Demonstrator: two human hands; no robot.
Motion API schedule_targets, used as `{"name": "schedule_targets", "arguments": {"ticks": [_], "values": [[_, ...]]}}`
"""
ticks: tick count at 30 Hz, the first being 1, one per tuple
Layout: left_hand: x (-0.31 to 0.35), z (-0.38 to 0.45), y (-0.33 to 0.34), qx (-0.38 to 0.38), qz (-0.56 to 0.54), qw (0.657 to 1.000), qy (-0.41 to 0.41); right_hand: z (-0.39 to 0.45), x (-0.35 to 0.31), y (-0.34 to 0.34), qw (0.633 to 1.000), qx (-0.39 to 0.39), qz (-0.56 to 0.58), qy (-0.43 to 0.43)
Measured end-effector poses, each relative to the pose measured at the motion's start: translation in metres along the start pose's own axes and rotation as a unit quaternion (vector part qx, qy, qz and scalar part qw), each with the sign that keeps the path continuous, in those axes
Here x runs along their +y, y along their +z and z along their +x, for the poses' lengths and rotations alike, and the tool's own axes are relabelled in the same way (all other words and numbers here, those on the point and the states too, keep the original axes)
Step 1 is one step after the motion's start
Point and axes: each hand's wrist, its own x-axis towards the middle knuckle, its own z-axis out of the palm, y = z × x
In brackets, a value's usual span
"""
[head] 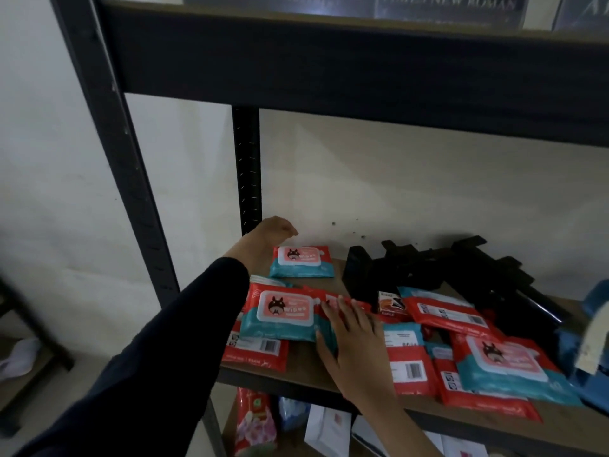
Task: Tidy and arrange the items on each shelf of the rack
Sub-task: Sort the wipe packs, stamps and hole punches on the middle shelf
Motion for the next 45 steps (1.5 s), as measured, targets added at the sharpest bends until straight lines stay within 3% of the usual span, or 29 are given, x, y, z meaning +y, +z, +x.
{"name": "schedule_targets", "arguments": {"ticks": [8, 12, 17, 20, 23, 28, 33, 39, 43, 45], "values": [[-0.025, -0.061, 0.034, 0.090, -0.001, 0.995, -0.034, 0.001, 0.004, 0.005, 1.000, 0.030, 0.000, -0.006], [-0.023, -0.137, 0.058, 0.183, -0.023, 0.983, -0.024, 0.003, 0.006, 0.001, 1.000, 0.006, 0.023, -0.011], [-0.027, -0.195, 0.083, 0.193, 0.041, 0.979, -0.045, 0.027, -0.006, -0.026, 0.997, -0.019, 0.068, 0.014], [-0.034, -0.200, 0.096, 0.220, 0.053, 0.973, -0.051, 0.079, -0.031, -0.037, 0.988, 0.004, 0.145, -0.051], [-0.038, -0.201, 0.105, 0.257, 0.051, 0.963, -0.061, 0.136, -0.059, -0.035, 0.952, -0.113, 0.274, -0.081], [-0.039, -0.203, 0.111, 0.265, 0.041, 0.961, -0.074, 0.177, -0.084, -0.011, 0.934, -0.266, 0.212, -0.115], [-0.036, -0.204, 0.112, 0.271, 0.036, 0.959, -0.076, 0.199, -0.085, -0.007, 0.925, -0.312, 0.193, -0.100], [-0.036, -0.205, 0.114, 0.288, 0.012, 0.956, -0.054, 0.204, -0.075, -0.037, 0.905, -0.295, 0.293, -0.095], [-0.036, -0.205, 0.114, 0.283, 0.014, 0.957, -0.065, 0.200, -0.064, -0.048, 0.917, -0.155, 0.356, -0.093], [-0.037, -0.204, 0.115, 0.269, 0.018, 0.959, -0.086, 0.195, -0.059, -0.050, 0.941, -0.049, 0.312, -0.121]]}}
